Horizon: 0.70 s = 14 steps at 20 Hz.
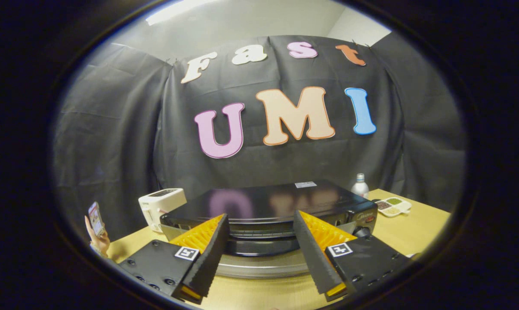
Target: Open the toaster oven, put the food inside, and close the toaster oven door.
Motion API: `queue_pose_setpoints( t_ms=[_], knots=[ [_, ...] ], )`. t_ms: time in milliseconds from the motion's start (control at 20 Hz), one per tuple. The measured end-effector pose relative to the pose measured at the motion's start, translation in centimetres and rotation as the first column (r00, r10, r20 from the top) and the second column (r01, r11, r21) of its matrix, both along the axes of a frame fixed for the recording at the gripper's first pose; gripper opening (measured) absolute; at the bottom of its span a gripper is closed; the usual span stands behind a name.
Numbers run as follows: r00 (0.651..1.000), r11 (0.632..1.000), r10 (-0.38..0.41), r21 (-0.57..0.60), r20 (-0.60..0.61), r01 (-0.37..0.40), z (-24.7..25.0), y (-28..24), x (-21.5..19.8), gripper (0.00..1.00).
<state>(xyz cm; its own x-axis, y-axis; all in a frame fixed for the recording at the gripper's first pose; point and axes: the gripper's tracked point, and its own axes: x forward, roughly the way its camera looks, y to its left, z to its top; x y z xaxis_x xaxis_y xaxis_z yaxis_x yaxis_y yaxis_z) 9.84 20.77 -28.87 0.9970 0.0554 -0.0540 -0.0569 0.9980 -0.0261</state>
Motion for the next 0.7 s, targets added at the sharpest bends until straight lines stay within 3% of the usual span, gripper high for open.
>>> queue_pose_setpoints(
  t_ms=[500, 700],
  knots=[
    [0.998, 1.000, -0.024, 0.005, -0.058, 0.025, -2.1, -0.5, -6.1, 0.92],
    [0.986, 1.000, -0.013, -0.004, -0.164, 0.012, -5.3, -0.7, -8.4, 0.92]
  ],
)
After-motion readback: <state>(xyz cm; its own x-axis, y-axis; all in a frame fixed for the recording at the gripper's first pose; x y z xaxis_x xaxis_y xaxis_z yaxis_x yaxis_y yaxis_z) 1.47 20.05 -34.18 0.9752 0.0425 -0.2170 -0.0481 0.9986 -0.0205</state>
